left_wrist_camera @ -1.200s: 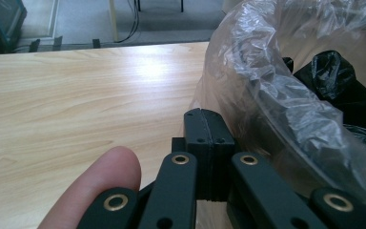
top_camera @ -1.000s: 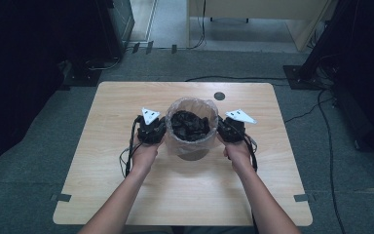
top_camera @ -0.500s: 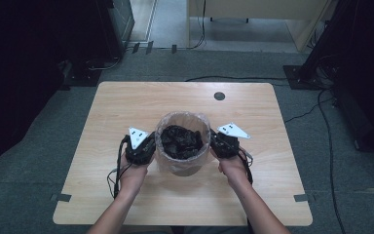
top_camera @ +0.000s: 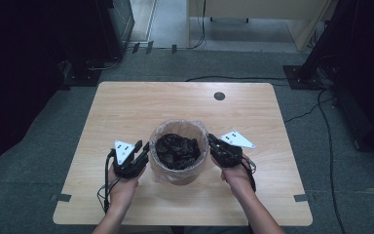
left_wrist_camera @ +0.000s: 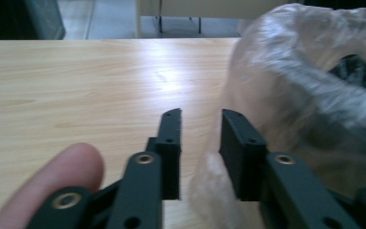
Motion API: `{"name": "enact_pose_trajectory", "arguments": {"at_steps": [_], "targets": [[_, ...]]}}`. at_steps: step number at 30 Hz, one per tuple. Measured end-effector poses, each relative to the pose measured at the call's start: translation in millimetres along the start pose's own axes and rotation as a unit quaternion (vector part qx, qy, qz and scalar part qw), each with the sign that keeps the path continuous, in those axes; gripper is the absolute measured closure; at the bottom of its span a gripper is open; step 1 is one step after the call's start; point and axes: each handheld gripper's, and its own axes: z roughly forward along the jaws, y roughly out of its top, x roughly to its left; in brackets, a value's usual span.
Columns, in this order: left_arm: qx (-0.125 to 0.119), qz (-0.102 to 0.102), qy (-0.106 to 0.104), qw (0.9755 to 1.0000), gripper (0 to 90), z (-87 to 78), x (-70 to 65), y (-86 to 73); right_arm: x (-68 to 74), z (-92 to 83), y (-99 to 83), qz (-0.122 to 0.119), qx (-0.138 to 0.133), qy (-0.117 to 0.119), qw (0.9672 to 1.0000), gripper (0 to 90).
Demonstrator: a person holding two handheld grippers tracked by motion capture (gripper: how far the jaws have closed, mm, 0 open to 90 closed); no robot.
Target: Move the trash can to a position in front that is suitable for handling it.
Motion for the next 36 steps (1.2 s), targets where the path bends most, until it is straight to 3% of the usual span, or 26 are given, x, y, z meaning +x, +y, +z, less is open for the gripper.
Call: {"name": "enact_pose_trajectory", "arguments": {"at_steps": [1,2,4,7,10,11,12,13,14,15,18,19,22,25,29,32,36], "targets": [[-0.008,-0.016,0.014,0.9997,53.3,-4.8,7.3,-6.1,-8.4,-5.0,-1.3,0.013,-0.003,0.004,0.9999,77.1],[-0.009,-0.019,0.024,0.9995,46.3,-5.8,10.5,-9.4,-12.6,-6.9,-2.4,0.021,-0.002,0.008,0.9997,75.0],[-0.006,-0.019,0.029,0.9994,34.1,-6.2,14.0,-12.6,-19.8,-10.3,-5.7,0.024,0.000,0.011,0.9997,71.3],[0.013,-0.032,0.033,0.9989,24.9,-6.0,29.4,-26.0,-27.8,-14.7,-13.4,0.023,0.007,0.005,0.9997,62.8],[0.016,-0.032,0.036,0.9987,23.4,-7.4,36.4,-31.2,-32.9,-17.3,-19.9,0.023,0.008,-0.004,0.9997,53.8],[0.022,-0.035,0.047,0.9981,23.0,-8.0,43.0,-36.7,-38.6,-20.0,-27.6,0.038,0.007,-0.023,0.9990,45.5],[0.022,-0.035,0.047,0.9981,23.0,-8.0,43.0,-36.7,-42.0,-20.5,-32.4,0.040,0.008,-0.038,0.9984,43.1],[0.040,-0.034,0.060,0.9968,23.1,-5.4,49.0,-43.1,-45.4,-20.1,-37.9,0.042,0.014,-0.053,0.9976,41.4],[0.040,-0.034,0.060,0.9968,23.0,-5.4,49.0,-43.1,-49.5,-18.9,-43.7,0.046,0.023,-0.062,0.9968,40.3],[0.070,-0.019,0.075,0.9945,23.0,-0.7,52.3,-49.7,-53.9,-17.2,-49.7,0.052,0.037,-0.067,0.9957,39.4],[0.092,-0.014,0.077,0.9927,23.0,3.1,53.6,-55.6,-61.2,-8.5,-64.5,0.066,0.100,-0.080,0.9895,35.3],[0.103,-0.004,0.083,0.9912,23.0,6.1,51.8,-60.0,-60.7,-5.9,-68.6,0.062,0.112,-0.088,0.9879,34.7],[0.112,0.001,0.078,0.9907,22.6,9.1,48.8,-63.2,-56.1,-0.5,-75.4,0.032,0.131,-0.101,0.9857,32.1],[0.123,0.010,0.071,0.9898,22.4,12.6,45.2,-66.3,-52.9,-0.7,-75.2,0.025,0.123,-0.101,0.9870,31.3],[0.126,0.013,0.063,0.9899,22.4,13.4,44.3,-67.1,-52.0,0.9,-78.1,0.031,0.137,-0.106,0.9844,30.9],[0.132,0.012,0.061,0.9893,22.4,13.7,44.9,-67.7,-50.9,0.8,-78.8,0.027,0.136,-0.108,0.9844,30.4],[0.139,0.030,0.058,0.9881,22.4,15.2,40.6,-69.2,-50.7,1.2,-79.2,0.029,0.135,-0.107,0.9846,29.8]]}}
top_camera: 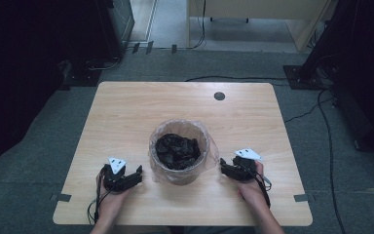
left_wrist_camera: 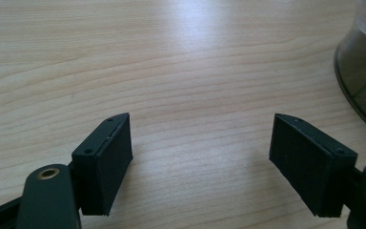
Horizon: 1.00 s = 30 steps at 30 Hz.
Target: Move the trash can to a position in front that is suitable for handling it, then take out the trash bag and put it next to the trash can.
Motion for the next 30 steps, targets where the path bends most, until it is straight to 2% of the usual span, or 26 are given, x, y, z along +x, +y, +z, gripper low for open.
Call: {"name": "enact_pose_trajectory", "arguments": {"at_steps": [2,6,7,9,10,11,14,18,22,25,27,30], "targets": [[0.000,0.015,-0.002,0.9999,22.4,0.0,-3.8,-0.2,-0.3,0.0,-0.3,0.001,-0.002,0.001,1.0000,29.5],[-0.003,0.017,-0.015,0.9997,22.4,-1.1,-5.8,-0.5,-0.5,-0.3,-0.5,0.002,-0.002,0.003,1.0000,29.2],[-0.008,0.024,-0.026,0.9993,22.4,-2.1,-8.7,-1.3,-0.1,0.0,-0.4,0.000,-0.002,0.004,1.0000,28.8],[-0.010,0.030,-0.033,0.9990,20.6,-2.7,-10.4,-1.7,0.2,0.3,-0.3,-0.002,-0.001,0.002,1.0000,28.8],[-0.011,0.033,-0.047,0.9983,20.4,-3.8,-13.7,-2.3,0.3,0.4,-0.3,-0.003,-0.001,0.002,1.0000,28.8],[-0.011,0.033,-0.047,0.9983,20.4,-3.8,-13.7,-2.3,0.3,0.4,-0.3,-0.003,-0.001,0.002,1.0000,28.8],[-0.010,0.033,-0.065,0.9973,20.4,-4.3,-20.4,-2.5,0.4,0.5,-0.2,-0.003,-0.001,0.003,1.0000,28.7],[-0.008,0.038,-0.073,0.9966,20.4,-4.3,-27.8,-2.9,-0.1,0.3,-0.3,-0.002,-0.002,0.005,1.0000,28.7],[-0.011,0.032,-0.082,0.9961,20.4,-4.9,-38.4,-3.0,-0.1,0.2,-0.3,-0.001,-0.002,0.006,1.0000,28.7],[-0.016,0.045,-0.086,0.9951,20.4,-6.3,-49.1,-4.2,0.3,0.4,-0.3,-0.004,-0.001,0.004,1.0000,28.7],[-0.019,0.047,-0.082,0.9953,21.0,-7.7,-51.4,-4.1,0.3,0.4,-0.3,-0.003,-0.001,0.004,1.0000,28.7],[-0.034,0.039,-0.085,0.9950,21.4,-11.3,-51.0,-2.8,0.3,0.3,-0.3,-0.003,-0.002,0.005,1.0000,28.7]]}}
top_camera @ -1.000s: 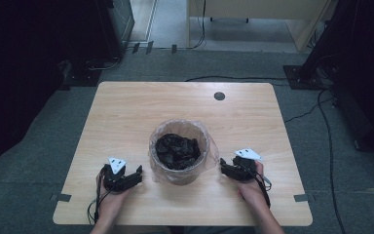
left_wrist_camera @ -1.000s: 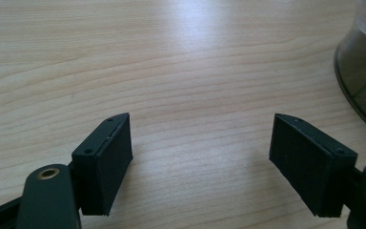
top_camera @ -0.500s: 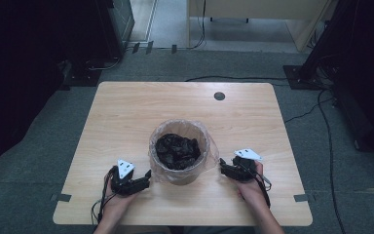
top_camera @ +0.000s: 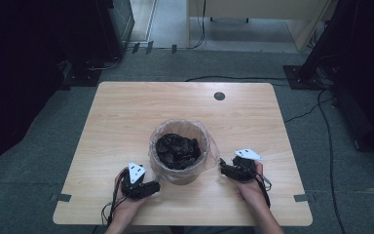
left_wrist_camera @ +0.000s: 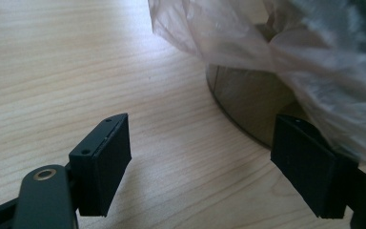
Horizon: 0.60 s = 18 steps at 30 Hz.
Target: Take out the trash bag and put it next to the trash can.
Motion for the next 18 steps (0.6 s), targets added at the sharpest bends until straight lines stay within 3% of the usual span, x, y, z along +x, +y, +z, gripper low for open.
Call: {"name": "enact_pose_trajectory", "arguments": {"at_steps": [7,11,15,18], "targets": [[-0.049,-0.016,-0.007,0.9987,26.0,-11.2,4.2,7.2,2.4,0.1,-0.2,-0.011,0.002,-0.009,0.9999,29.2],[-0.070,-0.013,-0.011,0.9974,28.8,-16.8,5.1,15.8,3.8,-0.7,0.8,-0.017,-0.002,-0.010,0.9998,30.7],[-0.089,0.000,-0.003,0.9960,42.9,-21.8,1.0,22.0,11.1,-3.1,2.7,-0.019,-0.014,0.016,0.9996,30.8],[-0.108,0.007,-0.008,0.9941,56.4,-26.8,-3.3,26.3,23.8,-5.3,5.9,-0.039,-0.030,0.036,0.9981,30.8]]}}
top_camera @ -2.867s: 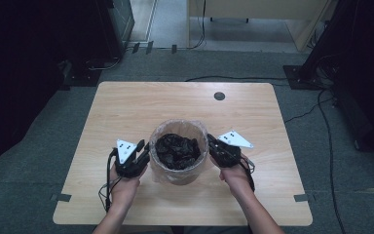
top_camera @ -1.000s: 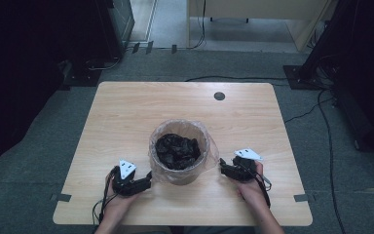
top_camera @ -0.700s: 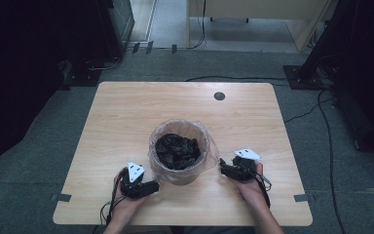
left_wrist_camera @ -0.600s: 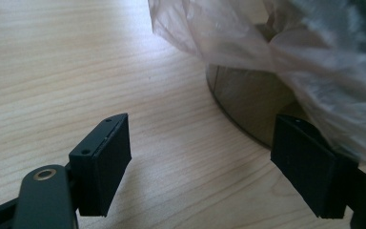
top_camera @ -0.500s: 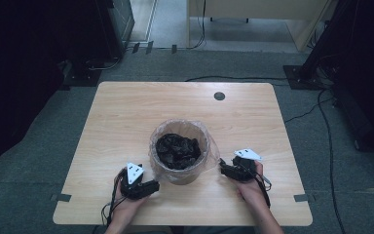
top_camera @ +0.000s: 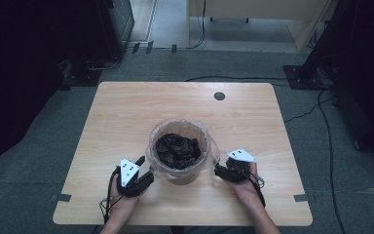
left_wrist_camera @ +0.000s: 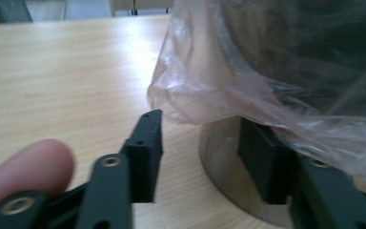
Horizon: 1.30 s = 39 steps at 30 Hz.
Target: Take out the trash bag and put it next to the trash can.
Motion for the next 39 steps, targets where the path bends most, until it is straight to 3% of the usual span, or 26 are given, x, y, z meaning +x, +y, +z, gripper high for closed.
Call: {"name": "enact_pose_trajectory", "arguments": {"at_steps": [2,4,8,10,12,13,18,19,25,28,30,31,33,35,39], "targets": [[-0.004,-0.003,-0.005,1.0000,60.0,-1.4,-0.5,1.6,2.6,-0.8,1.6,-0.006,-0.007,0.002,1.0000,30.7],[-0.010,0.000,-0.012,0.9999,70.4,-4.1,-1.1,4.5,7.3,-2.9,5.3,-0.016,-0.020,0.005,0.9997,30.7],[-0.021,0.000,-0.015,0.9997,78.6,-8.3,-0.5,12.0,12.8,-8.8,12.6,-0.022,-0.043,0.012,0.9988,31.4],[-0.022,0.000,-0.011,0.9997,85.7,-9.9,0.8,17.4,14.3,-13.1,18.3,-0.032,-0.062,0.023,0.9973,41.5],[-0.024,-0.001,-0.010,0.9997,87.8,-11.5,1.8,23.5,15.0,-14.6,19.9,-0.036,-0.070,0.028,0.9965,45.4],[-0.030,0.000,-0.012,0.9995,88.4,-14.2,1.5,29.7,17.0,-18.1,23.4,-0.048,-0.088,0.024,0.9947,51.5],[-0.041,0.007,-0.021,0.9989,89.6,-20.9,-1.7,41.4,18.1,-26.3,30.1,-0.050,-0.121,0.023,0.9912,64.4],[-0.043,0.009,-0.024,0.9987,89.7,-22.1,-3.0,43.7,19.5,-30.5,32.8,-0.052,-0.138,0.024,0.9888,70.2],[-0.051,0.007,-0.029,0.9982,90.0,-27.3,-5.2,52.7,23.8,-40.6,38.8,-0.063,-0.169,0.024,0.9833,81.1],[-0.054,0.006,-0.028,0.9981,89.9,-29.3,-5.6,55.5,24.6,-43.3,42.4,-0.067,-0.172,0.024,0.9825,80.5],[-0.058,0.005,-0.028,0.9979,89.8,-32.0,-4.9,58.6,24.6,-45.2,45.5,-0.062,-0.173,0.022,0.9827,69.1],[-0.058,0.005,-0.028,0.9979,89.8,-32.0,-4.9,58.6,24.6,-45.2,45.5,-0.062,-0.173,0.022,0.9827,69.1],[-0.062,0.007,-0.025,0.9977,89.7,-33.9,-3.6,62.1,23.2,-47.1,50.8,-0.057,-0.179,0.003,0.9821,59.3],[-0.062,0.005,-0.025,0.9977,89.7,-34.2,-3.3,63.1,22.0,-47.6,52.4,-0.057,-0.181,0.000,0.9819,59.4],[-0.065,0.008,-0.028,0.9975,89.6,-35.5,-3.0,66.9,20.8,-51.5,56.8,-0.073,-0.188,-0.007,0.9794,75.8]]}}
